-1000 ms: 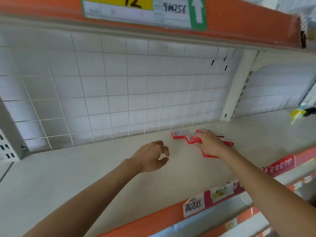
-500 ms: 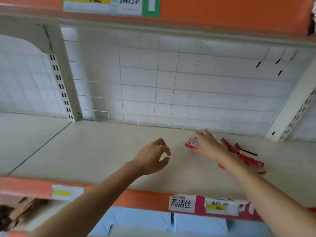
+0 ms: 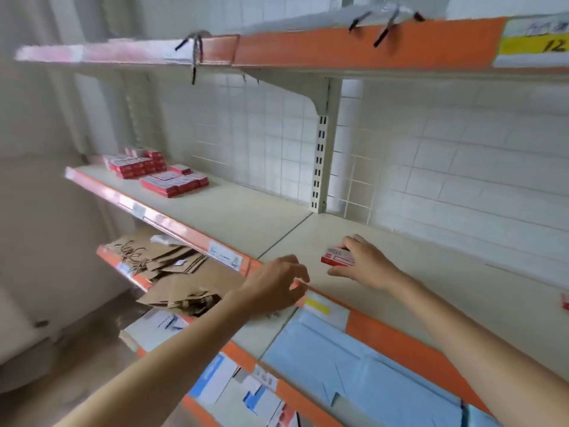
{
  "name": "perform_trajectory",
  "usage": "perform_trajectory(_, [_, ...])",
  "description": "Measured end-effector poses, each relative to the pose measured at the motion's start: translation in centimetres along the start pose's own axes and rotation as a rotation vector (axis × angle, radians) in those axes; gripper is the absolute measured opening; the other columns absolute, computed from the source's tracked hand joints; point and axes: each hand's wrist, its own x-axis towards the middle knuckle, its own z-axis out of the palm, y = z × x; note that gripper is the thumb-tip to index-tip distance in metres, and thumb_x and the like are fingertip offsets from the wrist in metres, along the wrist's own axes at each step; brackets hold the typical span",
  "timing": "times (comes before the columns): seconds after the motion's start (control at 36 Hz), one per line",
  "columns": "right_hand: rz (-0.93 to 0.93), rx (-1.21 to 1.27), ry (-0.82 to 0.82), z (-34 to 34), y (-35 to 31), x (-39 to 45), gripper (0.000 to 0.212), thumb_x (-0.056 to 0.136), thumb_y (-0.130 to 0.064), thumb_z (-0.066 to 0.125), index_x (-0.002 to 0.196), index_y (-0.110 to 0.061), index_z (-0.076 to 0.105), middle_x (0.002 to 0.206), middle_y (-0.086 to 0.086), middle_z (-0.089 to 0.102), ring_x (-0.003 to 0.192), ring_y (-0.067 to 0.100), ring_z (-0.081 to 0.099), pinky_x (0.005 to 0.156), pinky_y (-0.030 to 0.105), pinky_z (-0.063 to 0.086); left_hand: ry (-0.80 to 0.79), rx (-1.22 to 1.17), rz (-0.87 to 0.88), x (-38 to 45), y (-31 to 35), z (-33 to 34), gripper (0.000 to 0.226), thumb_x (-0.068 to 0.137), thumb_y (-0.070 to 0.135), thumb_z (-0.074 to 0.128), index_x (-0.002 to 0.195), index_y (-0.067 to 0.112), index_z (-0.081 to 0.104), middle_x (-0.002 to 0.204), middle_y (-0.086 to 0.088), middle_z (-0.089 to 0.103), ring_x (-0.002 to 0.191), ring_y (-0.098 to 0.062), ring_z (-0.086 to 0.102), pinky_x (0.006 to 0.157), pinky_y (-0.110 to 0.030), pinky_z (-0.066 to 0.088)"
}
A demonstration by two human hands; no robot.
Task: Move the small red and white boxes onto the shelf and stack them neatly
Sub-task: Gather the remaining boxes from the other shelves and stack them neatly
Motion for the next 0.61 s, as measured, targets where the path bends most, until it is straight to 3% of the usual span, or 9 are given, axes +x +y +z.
perform_trajectory(0.17, [-0.117,0.059,-0.034,5.9,-10.7,6.0,0.049,0.074,-0.037,0.077,0.110,-0.010,0.055,0.106,0.004,0.049,0.100,0.020,0.052,0.078,0.026,0.037,0.011,0.077,-0.107,-5.9,-9.8,-5.7,0.021,0.087,0.030,0.056,0.103,0.021,0.067,0.104,-0.003,0.058,0.089,-0.022,0.060,0.077,-0.035,0.049])
perform_trajectory(0.31, [-0.208,0.033,-0.105,11.1,-18.2,9.8,0.048,0.075,-0.034,0.076,0.111,-0.012,0.053,0.105,0.000,0.046,0.102,0.018,0.051,0.076,0.024,0.035,0.057,0.130,-0.192,-10.6,-16.7,-9.3,0.019,0.090,0.024,0.056,0.105,0.019,0.066,0.108,0.000,0.059,0.093,-0.015,0.057,0.075,-0.027,0.046])
perform_trajectory(0.39, [-0.237,0.031,-0.166,13.8,-21.4,11.2,0.055,0.075,-0.036,0.075,0.118,-0.011,0.051,0.109,0.002,0.045,0.106,0.018,0.049,0.078,0.023,0.035,0.058,0.123,-0.209,-12.8,-19.5,-10.5,0.020,0.092,0.022,0.055,0.107,0.016,0.066,0.108,-0.001,0.058,0.091,-0.012,0.055,0.073,-0.021,0.043])
perform_trajectory(0.53, [-0.295,-0.009,-0.197,16.5,-24.7,14.2,0.050,0.076,-0.040,0.073,0.111,-0.014,0.050,0.109,-0.002,0.041,0.097,0.013,0.045,0.077,0.024,0.036,0.086,0.125,-0.251,-14.8,-23.6,-11.8,0.020,0.092,0.026,0.055,0.106,0.018,0.066,0.104,0.003,0.059,0.083,-0.009,0.053,0.071,-0.024,0.048])
perform_trajectory(0.61, [-0.319,-0.066,-0.201,17.4,-25.6,15.9,0.051,0.076,-0.044,0.072,0.111,-0.014,0.049,0.111,-0.001,0.044,0.104,0.017,0.048,0.085,0.031,0.042,0.104,0.109,-0.277,-14.6,-25.5,-11.5,0.018,0.092,0.025,0.055,0.104,0.018,0.066,0.102,0.002,0.060,0.083,-0.010,0.055,0.073,-0.027,0.050])
